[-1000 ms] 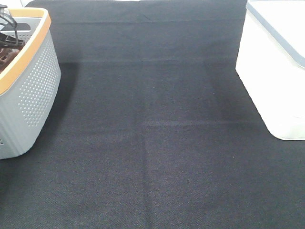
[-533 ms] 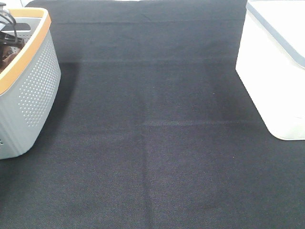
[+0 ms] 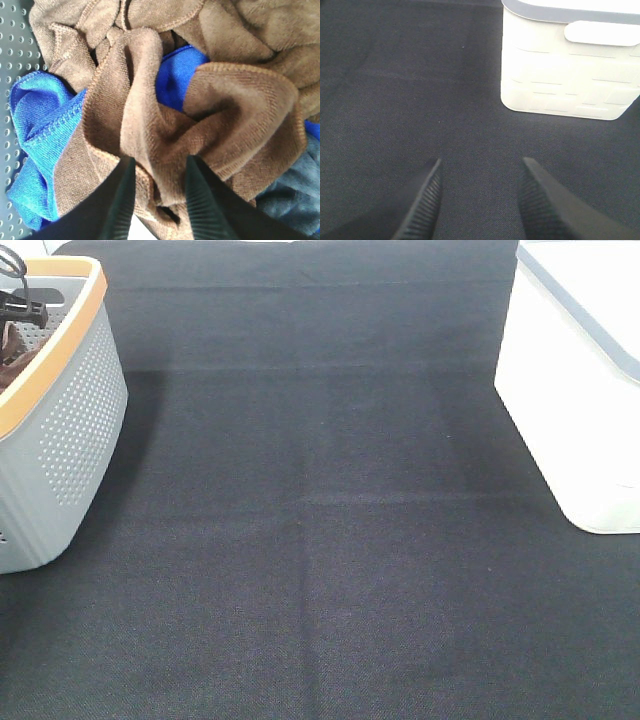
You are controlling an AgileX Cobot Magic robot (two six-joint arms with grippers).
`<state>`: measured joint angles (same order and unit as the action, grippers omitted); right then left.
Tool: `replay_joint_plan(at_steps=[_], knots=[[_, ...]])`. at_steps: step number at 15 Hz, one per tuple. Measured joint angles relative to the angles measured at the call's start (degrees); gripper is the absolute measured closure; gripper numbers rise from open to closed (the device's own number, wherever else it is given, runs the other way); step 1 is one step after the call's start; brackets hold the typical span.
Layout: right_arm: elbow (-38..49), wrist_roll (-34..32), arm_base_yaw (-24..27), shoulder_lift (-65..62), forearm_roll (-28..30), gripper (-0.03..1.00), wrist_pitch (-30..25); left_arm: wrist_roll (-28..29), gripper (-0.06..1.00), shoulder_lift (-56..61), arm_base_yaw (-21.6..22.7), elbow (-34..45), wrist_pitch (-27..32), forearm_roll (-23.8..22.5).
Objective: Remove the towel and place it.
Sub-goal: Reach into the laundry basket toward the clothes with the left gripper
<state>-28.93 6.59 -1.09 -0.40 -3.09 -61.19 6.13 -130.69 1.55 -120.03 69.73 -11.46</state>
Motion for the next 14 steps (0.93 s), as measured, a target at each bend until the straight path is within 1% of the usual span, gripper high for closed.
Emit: replay_joint_plan(at_steps=[1,2,3,4,5,6,7,8,9,10,12,14], knots=[[0.0,0.0,0.0,0.0,0.0,0.51,0.0,0.0,0.61,0.0,0.0,0.0,0.0,0.2],[0.0,0.0,0.0,0.0,0.0,0.51,0.0,0.0,0.61,0.0,0.0,0.0,0.0,1.4],[0.0,0.0,0.0,0.0,0.0,0.51,0.0,-0.2,0.61,0.0,0.1,0.0,0.0,4.4],[0.0,0.0,0.0,0.0,0.0,0.51,0.0,-1.4,0.61,0.0,0.1,0.0,-0.3,9.0],[0.0,0.0,0.0,0.0,0.0,0.51,0.0,-3.7,0.61,0.0,0.1,0.0,-0.7,12.2],[0.0,0.0,0.0,0.0,0.0,0.51,0.0,-5.6,0.59,0.0,0.4,0.0,-1.0,13.5],[0.0,0.0,0.0,0.0,0.0,0.51,0.0,-5.6,0.59,0.0,0.4,0.0,-1.0,13.5],[0.0,0.0,0.0,0.0,0.0,0.51,0.0,-5.4,0.54,0.0,0.4,0.0,-0.8,12.5],[0.0,0.0,0.0,0.0,0.0,0.51,0.0,-4.7,0.47,0.0,0.3,0.0,-0.6,10.3],[0.0,0.0,0.0,0.0,0.0,0.51,0.0,-4.1,0.4,0.0,0.3,0.0,-0.5,6.9],[0.0,0.0,0.0,0.0,0.0,0.51,0.0,-3.7,0.37,0.0,0.4,0.0,-0.3,3.2],[0.0,0.0,0.0,0.0,0.0,0.51,0.0,-3.4,0.37,0.0,0.5,0.0,-0.3,2.8]])
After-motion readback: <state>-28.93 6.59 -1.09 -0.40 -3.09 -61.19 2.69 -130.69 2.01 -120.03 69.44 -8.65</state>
